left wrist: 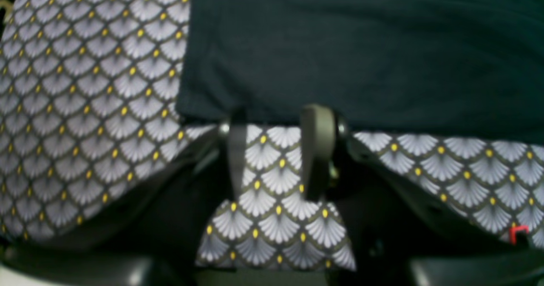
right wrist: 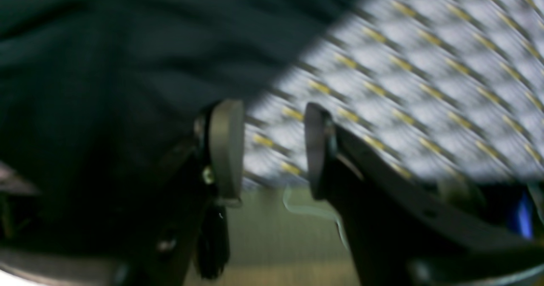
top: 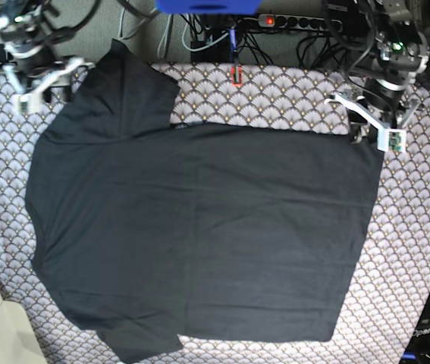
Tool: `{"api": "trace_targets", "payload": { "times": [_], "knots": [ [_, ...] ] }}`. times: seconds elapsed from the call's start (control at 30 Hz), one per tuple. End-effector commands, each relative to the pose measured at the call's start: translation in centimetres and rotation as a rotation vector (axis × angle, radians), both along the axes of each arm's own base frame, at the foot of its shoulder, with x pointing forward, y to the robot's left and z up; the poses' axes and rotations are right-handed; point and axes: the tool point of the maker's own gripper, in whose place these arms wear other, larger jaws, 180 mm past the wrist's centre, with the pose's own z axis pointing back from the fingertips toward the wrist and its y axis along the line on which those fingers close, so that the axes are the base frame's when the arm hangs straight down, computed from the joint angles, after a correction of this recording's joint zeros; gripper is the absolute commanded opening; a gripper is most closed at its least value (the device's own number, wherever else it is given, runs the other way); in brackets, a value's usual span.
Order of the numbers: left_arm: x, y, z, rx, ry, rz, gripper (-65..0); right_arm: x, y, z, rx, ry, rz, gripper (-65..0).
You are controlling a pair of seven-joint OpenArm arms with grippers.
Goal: Fold the T-shirt properly
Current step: 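Lower both grippers onto the shirt's shoulder edge corners and grasp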
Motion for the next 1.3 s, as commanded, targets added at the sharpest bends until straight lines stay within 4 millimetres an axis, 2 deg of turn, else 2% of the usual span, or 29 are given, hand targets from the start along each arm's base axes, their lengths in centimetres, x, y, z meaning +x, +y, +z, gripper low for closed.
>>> {"api": "trace_targets", "payload": {
  "times": [0.0, 0.1, 0.33, 0.4, 0.6, 0.73, 1.0, 1.27],
  "knots": [
    [0.4, 0.1, 0.9, 0.007, -0.037, -0.005, -44.2, 0.0, -0.7, 0.6, -0.013, -0.001, -0.014, -39.0],
    [0.4, 0.1, 0.9, 0.007, -0.037, -0.005, -44.2, -1.0, -1.9, -0.1, -0.018, 0.072, -0.055, -39.0],
    [0.4, 0.1, 1.0, 0.009, -0.038, -0.006, -44.2, -2.1, -1.7, -0.8, -0.010, 0.143, -0.054, -39.0],
    [0.4, 0.1, 1.0, 0.009, -0.038, -0.006, -44.2, -1.9, -1.4, -0.8, -0.006, 0.139, -0.044, -39.0],
    [0.4, 0.2, 1.0, 0.011, -0.038, -0.005, -44.2, -0.5, 1.2, -1.1, 0.022, 0.129, 0.045, -39.0],
    [0.2, 0.9, 0.8, 0.067, -0.018, -0.006, -44.2, 0.4, 2.5, -0.8, 0.071, 0.091, 0.068, -39.0],
    [0.0, 1.5, 0.6, 0.112, 0.001, -0.003, -44.2, 0.9, 1.9, -0.1, 0.113, 0.132, 0.110, -39.0],
    [0.0, 1.5, 0.6, 0.112, 0.001, -0.003, -44.2, 1.1, 3.5, 0.0, 0.182, 0.120, 0.146, -35.3]
  ]
}}
